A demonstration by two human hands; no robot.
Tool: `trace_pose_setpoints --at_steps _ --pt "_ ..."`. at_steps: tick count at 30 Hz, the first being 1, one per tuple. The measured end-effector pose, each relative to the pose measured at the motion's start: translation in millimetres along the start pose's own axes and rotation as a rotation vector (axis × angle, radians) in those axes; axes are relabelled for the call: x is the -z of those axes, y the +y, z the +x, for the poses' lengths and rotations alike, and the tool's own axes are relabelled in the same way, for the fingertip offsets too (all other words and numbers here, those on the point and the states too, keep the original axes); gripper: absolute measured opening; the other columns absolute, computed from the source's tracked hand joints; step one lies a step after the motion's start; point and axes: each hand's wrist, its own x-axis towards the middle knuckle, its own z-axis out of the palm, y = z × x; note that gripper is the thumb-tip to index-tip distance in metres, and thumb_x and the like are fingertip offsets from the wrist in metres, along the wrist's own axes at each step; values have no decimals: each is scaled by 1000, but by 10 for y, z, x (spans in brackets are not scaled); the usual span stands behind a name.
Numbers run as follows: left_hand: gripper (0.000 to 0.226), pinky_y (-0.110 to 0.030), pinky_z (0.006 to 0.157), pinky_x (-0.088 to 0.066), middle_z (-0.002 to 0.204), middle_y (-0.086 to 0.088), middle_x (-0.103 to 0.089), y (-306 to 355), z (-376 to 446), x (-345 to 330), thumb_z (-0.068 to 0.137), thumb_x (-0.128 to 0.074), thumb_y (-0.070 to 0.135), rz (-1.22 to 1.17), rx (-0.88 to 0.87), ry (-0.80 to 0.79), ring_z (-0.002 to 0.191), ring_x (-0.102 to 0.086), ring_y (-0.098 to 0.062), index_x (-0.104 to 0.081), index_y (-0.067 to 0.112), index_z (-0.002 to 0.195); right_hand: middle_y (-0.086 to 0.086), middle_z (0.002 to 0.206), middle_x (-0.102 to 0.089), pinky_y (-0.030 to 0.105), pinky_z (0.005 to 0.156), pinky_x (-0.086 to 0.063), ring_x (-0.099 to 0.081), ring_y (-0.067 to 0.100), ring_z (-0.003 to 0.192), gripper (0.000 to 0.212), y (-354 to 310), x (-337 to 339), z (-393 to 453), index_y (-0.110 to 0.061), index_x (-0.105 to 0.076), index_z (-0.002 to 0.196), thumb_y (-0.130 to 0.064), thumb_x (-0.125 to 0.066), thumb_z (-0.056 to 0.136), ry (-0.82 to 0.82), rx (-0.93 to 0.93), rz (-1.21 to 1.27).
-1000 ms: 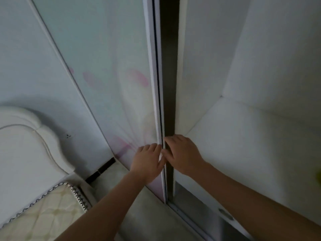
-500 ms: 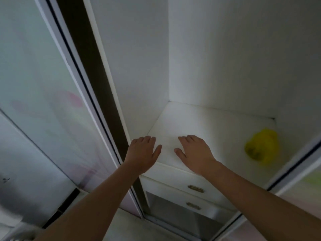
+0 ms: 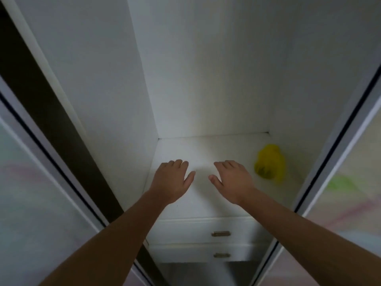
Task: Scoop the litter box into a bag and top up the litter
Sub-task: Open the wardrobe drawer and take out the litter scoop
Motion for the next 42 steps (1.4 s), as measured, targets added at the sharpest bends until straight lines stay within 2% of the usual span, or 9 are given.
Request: trace_pose_setpoints --at_steps 8,13,17,24,27,31,36,39,42 --pt "63 -38 76 -47 100 -5 -68 -329 159 -287 95 -17 52 -62 -216 -26 85 -63 -26 -64 13 109 4 142 -48 36 108 -29 -38 24 133 54 -425 -35 -114 -17 -40 141 -50 -30 100 38 -312 3" --pt "68 -38 75 -45 97 -7 -68 -111 161 -443 92 -11 53 -142 -376 -66 84 -62 -28 -64 13 104 3 149 -40 37 111 -27 -32 23 139 57 -584 -24 -516 -18 -33 146 -52 -27 100 50 -492 -2" --pt "69 -38 72 -46 95 -7 -68 131 185 -505 92 -11 53 -173 -493 -40 81 -63 -28 -66 12 101 1 152 -37 38 106 -37 -32 21 140 60 -585 -33 -842 -19 -28 149 -54 -26 100 39 -628 17" --pt "81 -35 94 -44 128 -3 -61 675 132 -344 87 1 57 -335 -658 14 112 -58 -20 -54 16 130 0 154 -34 38 112 -32 -30 21 141 61 -555 0 -1292 -20 -26 150 -53 -28 100 81 -805 44" --pt "77 -34 95 -42 131 -2 -59 827 140 -321 89 -2 56 -350 -712 -11 114 -56 -19 -52 17 132 0 152 -37 37 111 -32 -33 20 139 59 -563 -17 -1375 -21 -27 149 -53 -29 100 118 -848 50" --pt "56 -33 94 -41 132 -3 -57 982 150 -385 100 -22 50 -384 -733 -38 115 -54 -19 -51 16 133 2 144 -46 34 105 -38 -42 20 131 56 -523 -120 -1446 -20 -33 145 -52 -32 100 174 -929 118" --pt "77 -36 91 -42 131 -5 -56 1171 219 -430 88 -4 58 -368 -741 -85 114 -53 -21 -51 15 131 3 139 -51 34 100 -42 -48 20 126 55 -432 -314 -1511 -19 -37 144 -50 -37 99 296 -1077 236" --pt "60 -39 97 -41 143 -8 -46 1336 310 -573 97 -25 55 -396 -740 -135 125 -47 -25 -42 16 139 3 141 -48 35 100 -43 -49 21 126 56 -336 -440 -1507 -18 -34 144 -48 -45 97 398 -1172 334" --pt "59 -41 100 -40 148 -8 -40 1523 412 -710 97 -34 56 -397 -759 -174 130 -43 -27 -38 19 143 5 150 -36 36 105 -39 -43 23 133 68 -219 -538 -1466 -15 -24 149 -46 -51 95 493 -1232 432"
